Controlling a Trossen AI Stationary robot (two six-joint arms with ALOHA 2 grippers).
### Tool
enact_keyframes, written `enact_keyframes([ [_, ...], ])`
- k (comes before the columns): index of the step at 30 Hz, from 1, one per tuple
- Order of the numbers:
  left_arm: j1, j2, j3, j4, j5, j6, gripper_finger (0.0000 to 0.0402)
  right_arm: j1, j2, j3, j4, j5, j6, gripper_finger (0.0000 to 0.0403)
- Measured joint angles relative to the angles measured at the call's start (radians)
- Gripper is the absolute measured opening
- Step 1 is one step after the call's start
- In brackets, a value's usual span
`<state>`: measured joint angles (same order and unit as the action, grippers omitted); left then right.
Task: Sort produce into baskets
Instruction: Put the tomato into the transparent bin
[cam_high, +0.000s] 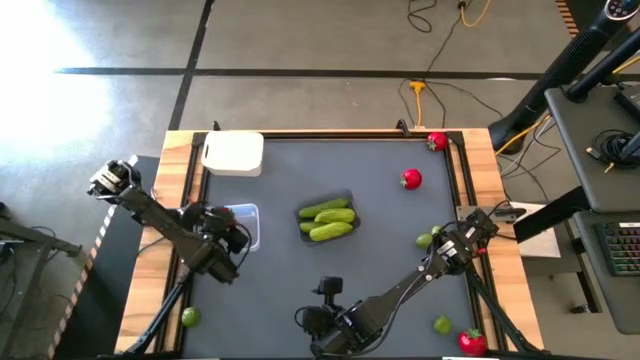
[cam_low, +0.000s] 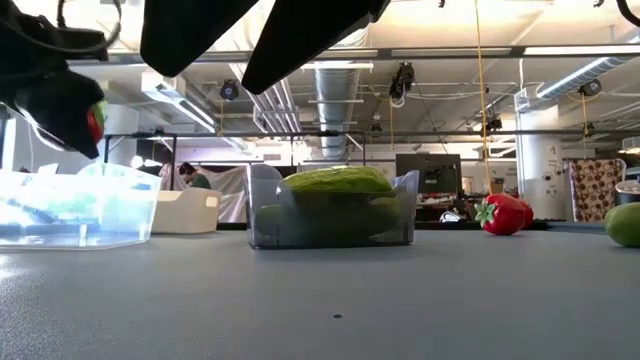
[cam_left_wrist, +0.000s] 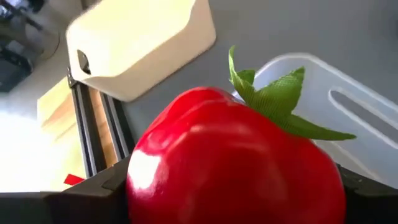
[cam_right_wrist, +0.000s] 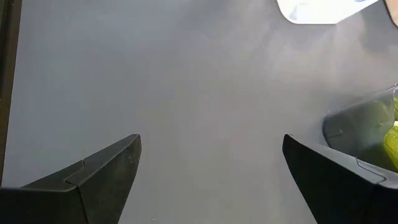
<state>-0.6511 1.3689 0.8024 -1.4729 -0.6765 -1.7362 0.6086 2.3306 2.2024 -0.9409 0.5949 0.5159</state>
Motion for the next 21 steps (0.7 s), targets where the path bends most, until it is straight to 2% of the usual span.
enact_keyframes([
  [4,0.098,0.0,-0.006,0.074,0.09,0.185,0.0276,0.0,0.0,0.0,0.0,0.0,-0.001,0.0384],
  [9,0.24,-0.001,-0.013,0.092,0.073,0.362,0.0276,0.0,0.0,0.0,0.001,0.0,-0.002,0.0384],
  [12,0.311,-0.002,-0.017,0.137,0.145,0.495,0.0276,0.0,0.0,0.0,0.0,-0.01,-0.001,0.0384],
  [16,0.348,-0.002,-0.042,0.262,0.229,0.683,0.0277,0.002,0.0,0.0,0.0,-0.07,0.001,0.0384],
  [21,0.39,-0.003,-0.091,0.361,0.31,0.811,0.0277,0.002,0.001,0.0,-0.001,-0.079,0.01,0.0384],
])
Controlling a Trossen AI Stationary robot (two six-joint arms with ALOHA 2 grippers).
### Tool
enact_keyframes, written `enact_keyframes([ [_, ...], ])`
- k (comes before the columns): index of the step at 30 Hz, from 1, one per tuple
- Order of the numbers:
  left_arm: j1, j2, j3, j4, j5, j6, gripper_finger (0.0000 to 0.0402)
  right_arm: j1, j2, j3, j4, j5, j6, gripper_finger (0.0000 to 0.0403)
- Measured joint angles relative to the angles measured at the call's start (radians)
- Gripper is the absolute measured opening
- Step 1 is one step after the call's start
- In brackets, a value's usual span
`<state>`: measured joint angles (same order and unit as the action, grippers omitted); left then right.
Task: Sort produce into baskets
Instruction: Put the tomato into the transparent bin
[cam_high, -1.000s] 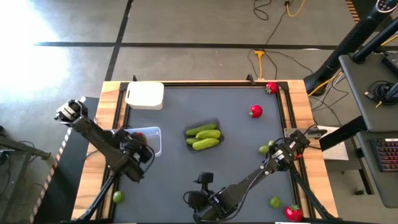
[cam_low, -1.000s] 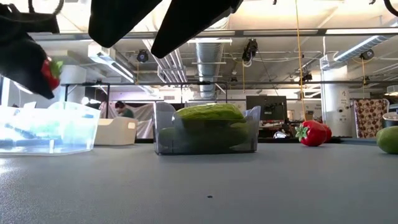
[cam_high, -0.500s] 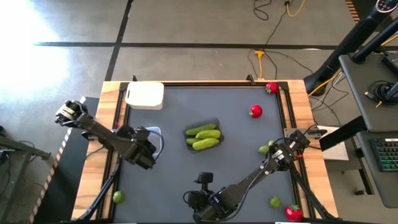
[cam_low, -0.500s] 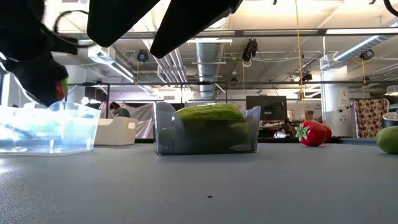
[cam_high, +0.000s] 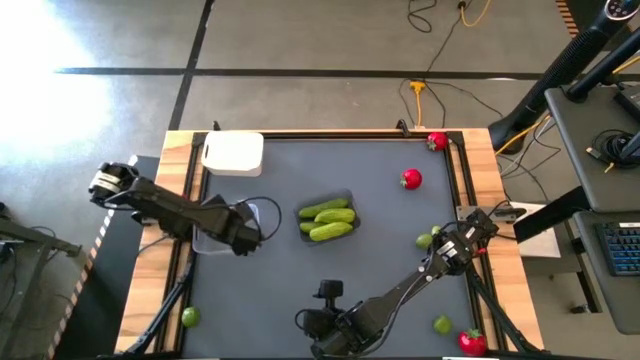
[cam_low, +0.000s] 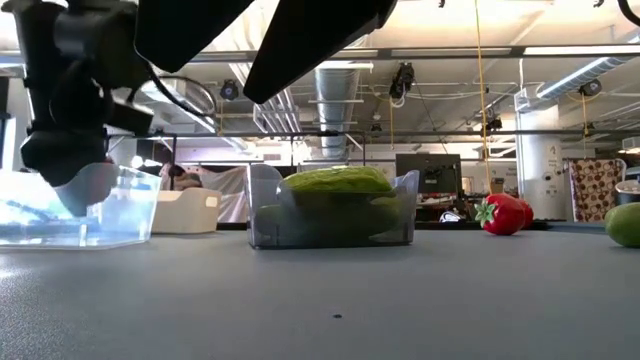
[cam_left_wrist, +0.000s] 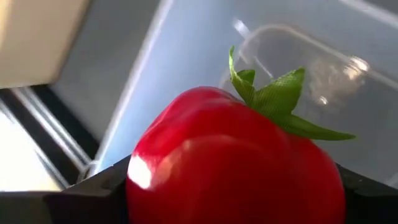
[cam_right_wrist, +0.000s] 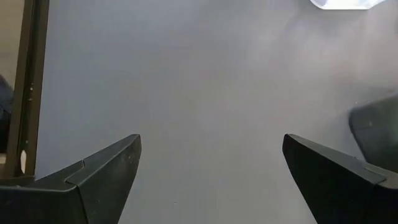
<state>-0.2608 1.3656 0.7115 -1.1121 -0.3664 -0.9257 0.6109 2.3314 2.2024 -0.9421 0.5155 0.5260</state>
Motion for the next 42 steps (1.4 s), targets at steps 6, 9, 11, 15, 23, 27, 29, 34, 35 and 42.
enact_keyframes([
  [6,0.065,-0.022,-0.066,0.1,0.071,0.068,0.0277,0.006,0.0,0.0,0.0,0.0,0.005,0.0384],
  [9,0.093,-0.044,-0.078,0.136,0.071,0.085,0.0277,0.007,0.0,0.0,0.0,0.0,0.023,0.0384],
  [11,0.101,-0.063,-0.08,0.16,0.071,0.098,0.0279,0.007,0.0,0.0,0.0,0.0,0.024,0.0384],
  [15,0.104,-0.078,-0.074,0.193,0.066,0.106,0.0299,0.006,0.0,0.0,0.0,0.0,0.024,0.0384],
  [23,0.104,-0.059,-0.085,0.282,0.036,0.106,0.0343,0.005,0.0,0.0,0.0,0.0,0.024,0.0384],
  [27,0.103,-0.056,-0.08,0.298,0.012,0.106,0.0344,0.004,0.0,0.0,0.0,0.0,0.023,0.0384],
  [29,0.102,-0.06,-0.066,0.287,-0.003,0.107,0.0345,0.004,0.0,0.0,0.0,0.0,0.022,0.0384],
  [34,0.098,-0.069,-0.008,0.227,-0.031,0.114,0.0345,0.004,0.0,0.0,0.0,0.001,0.008,0.0384],
  [35,0.098,-0.069,0.005,0.218,-0.031,0.114,0.0345,0.004,0.0,0.0,0.0,0.003,0.003,0.0384],
  [42,0.096,-0.069,0.049,0.202,-0.064,0.129,0.0345,0.002,0.0,0.0,0.0,0.008,-0.003,0.0384],
])
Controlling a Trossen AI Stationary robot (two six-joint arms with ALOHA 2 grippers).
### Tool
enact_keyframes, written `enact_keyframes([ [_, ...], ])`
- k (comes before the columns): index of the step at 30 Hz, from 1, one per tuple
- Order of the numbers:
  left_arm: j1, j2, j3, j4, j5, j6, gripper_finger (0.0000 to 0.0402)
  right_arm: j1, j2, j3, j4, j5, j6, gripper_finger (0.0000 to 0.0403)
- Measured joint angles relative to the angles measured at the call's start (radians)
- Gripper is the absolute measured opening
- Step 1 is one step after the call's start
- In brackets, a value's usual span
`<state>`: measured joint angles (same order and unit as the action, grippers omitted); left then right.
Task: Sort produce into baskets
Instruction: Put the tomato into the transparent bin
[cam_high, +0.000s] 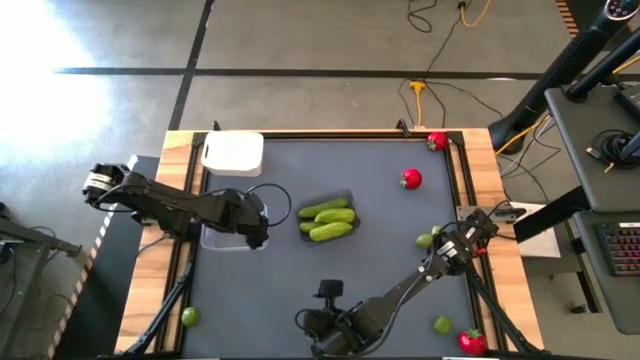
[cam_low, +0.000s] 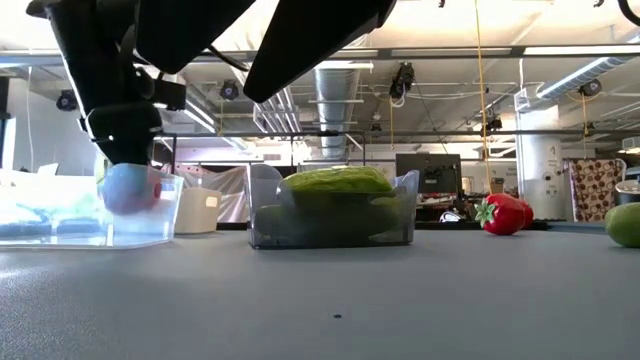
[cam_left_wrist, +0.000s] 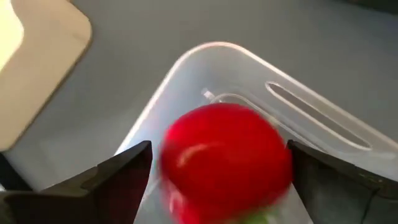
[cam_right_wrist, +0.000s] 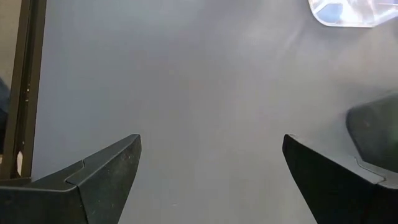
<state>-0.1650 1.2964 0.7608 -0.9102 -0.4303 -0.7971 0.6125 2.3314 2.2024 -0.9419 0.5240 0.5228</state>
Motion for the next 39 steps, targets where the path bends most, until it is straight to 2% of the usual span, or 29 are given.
enact_keyframes([
  [4,0.0,0.0,-0.02,0.01,-0.057,-0.022,0.0345,0.0,0.0,0.0,0.0,0.0,0.0,0.0384],
  [9,-0.012,0.0,-0.041,0.038,-0.064,-0.035,0.0345,0.0,0.0,0.0,0.001,0.0,0.0,0.0384],
  [16,-0.108,-0.018,0.002,0.037,-0.162,-0.076,0.0346,-0.004,0.0,0.0,-0.002,0.0,-0.015,0.0384],
  [19,-0.195,-0.023,0.046,0.038,-0.203,-0.119,0.0346,-0.008,-0.006,0.0,-0.02,0.001,-0.027,0.0384],
  [22,-0.323,-0.021,0.087,0.039,-0.279,-0.179,0.0346,-0.023,-0.031,0.0,-0.115,0.001,0.002,0.0384],
  [26,-0.533,-0.002,0.117,0.079,-0.485,-0.231,0.0346,-0.071,-0.087,0.0,-0.325,0.008,0.098,0.0384],
  [29,-0.68,0.017,0.11,0.164,-0.669,-0.25,0.0346,-0.106,-0.135,0.0,-0.475,0.085,0.157,0.0384],
  [31,-0.756,0.037,0.104,0.203,-0.737,-0.251,0.0346,-0.14,-0.167,0.0,-0.579,0.106,0.195,0.0384],
  [33,-0.805,0.062,0.102,0.236,-0.764,-0.245,0.0346,-0.185,-0.195,-0.006,-0.636,0.102,0.229,0.0384],
  [39,-0.878,0.166,0.107,0.282,-0.758,-0.241,0.0346,-0.366,-0.349,-0.163,-0.625,0.066,0.239,0.0384],
])
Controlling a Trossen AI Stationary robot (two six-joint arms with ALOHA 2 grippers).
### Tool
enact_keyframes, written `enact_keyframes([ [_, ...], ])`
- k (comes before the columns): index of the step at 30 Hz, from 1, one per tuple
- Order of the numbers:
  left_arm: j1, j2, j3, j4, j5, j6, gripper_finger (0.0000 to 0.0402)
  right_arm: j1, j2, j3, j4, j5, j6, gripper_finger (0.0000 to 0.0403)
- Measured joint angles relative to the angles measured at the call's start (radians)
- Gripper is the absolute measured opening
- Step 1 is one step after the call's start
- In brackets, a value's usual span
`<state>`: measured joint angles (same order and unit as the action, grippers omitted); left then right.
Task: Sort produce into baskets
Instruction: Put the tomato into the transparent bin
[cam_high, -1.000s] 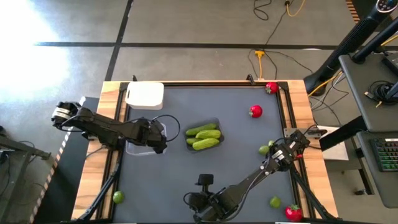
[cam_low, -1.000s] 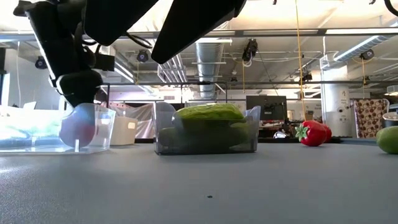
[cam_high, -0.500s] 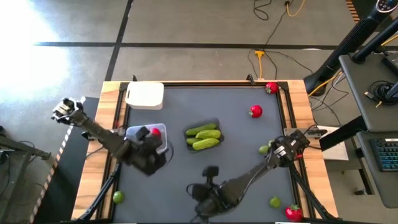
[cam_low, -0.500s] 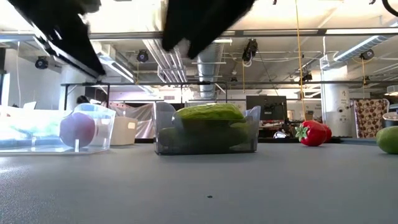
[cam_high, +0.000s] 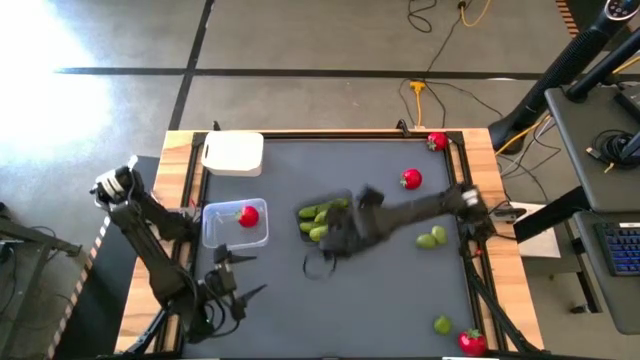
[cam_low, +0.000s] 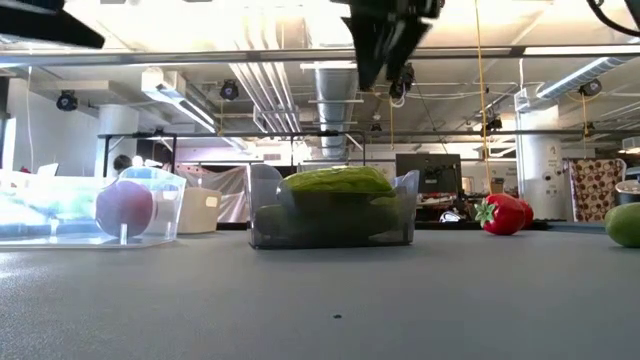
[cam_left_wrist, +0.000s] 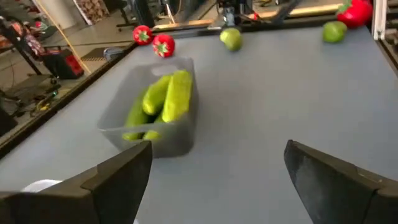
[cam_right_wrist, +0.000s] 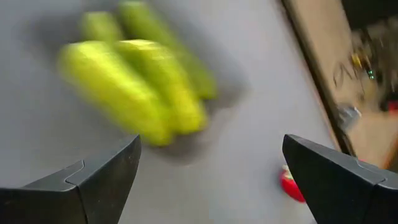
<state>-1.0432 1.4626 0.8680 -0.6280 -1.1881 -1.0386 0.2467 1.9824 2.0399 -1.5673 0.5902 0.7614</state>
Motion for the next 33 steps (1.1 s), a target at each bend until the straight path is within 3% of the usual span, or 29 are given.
enact_keyframes([
  [12,-0.017,0.215,0.001,0.154,0.028,-0.004,0.0346,-0.462,-0.365,-0.577,0.01,-0.186,0.109,0.0384],
  [17,-0.017,0.265,0.001,0.159,0.024,-0.081,0.0346,-0.601,-0.467,-0.757,0.133,-0.222,0.111,0.0384],
  [26,-0.011,0.317,0.001,0.162,0.042,-0.071,0.0346,-0.81,-0.508,-0.985,0.488,-0.338,0.02,0.0384],
  [33,-0.011,0.317,0.001,0.165,0.051,-0.085,0.0346,-0.888,-0.508,-1.07,0.592,-0.423,-0.002,0.0384],
])
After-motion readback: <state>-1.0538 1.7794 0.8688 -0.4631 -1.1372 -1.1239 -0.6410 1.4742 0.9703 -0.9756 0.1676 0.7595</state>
